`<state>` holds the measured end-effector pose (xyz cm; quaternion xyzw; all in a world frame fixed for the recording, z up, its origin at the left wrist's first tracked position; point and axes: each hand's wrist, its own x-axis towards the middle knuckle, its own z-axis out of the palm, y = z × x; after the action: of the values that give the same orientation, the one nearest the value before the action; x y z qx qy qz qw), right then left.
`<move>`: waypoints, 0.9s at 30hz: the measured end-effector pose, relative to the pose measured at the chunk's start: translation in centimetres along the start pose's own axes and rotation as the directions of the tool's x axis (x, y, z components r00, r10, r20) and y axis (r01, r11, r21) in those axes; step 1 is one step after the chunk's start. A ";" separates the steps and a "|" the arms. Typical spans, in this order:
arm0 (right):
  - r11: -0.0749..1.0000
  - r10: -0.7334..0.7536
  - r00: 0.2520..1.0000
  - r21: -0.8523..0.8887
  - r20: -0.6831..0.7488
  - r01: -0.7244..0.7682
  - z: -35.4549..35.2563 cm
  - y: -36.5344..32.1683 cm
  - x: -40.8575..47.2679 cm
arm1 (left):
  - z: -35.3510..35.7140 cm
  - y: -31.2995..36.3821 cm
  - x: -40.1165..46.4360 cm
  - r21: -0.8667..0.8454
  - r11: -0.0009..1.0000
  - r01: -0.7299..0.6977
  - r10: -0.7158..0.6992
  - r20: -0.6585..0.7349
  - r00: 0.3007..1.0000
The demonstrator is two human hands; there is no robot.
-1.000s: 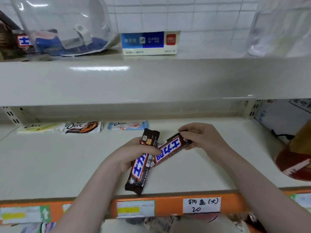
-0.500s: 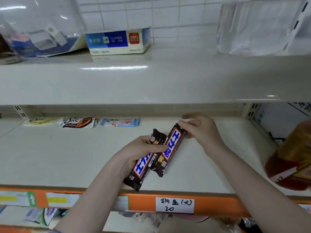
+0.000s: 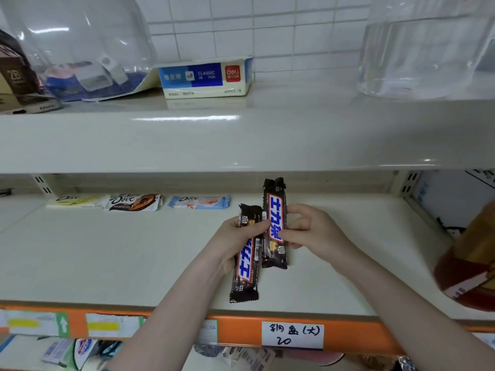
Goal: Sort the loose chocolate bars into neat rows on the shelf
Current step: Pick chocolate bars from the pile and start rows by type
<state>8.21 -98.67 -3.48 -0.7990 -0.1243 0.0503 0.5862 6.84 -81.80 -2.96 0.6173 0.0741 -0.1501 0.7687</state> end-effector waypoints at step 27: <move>0.610 -0.375 0.923 -0.726 0.087 0.316 -1.0 1.3 3.1 | -3.2 -0.9 0.9 -0.306 0.952 -0.027 -0.020 -0.152 0.988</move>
<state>11.60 -99.15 -4.15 -0.9270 -0.2637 -0.1467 0.2226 7.66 -79.02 -4.75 0.4999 0.1542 -0.0876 0.8477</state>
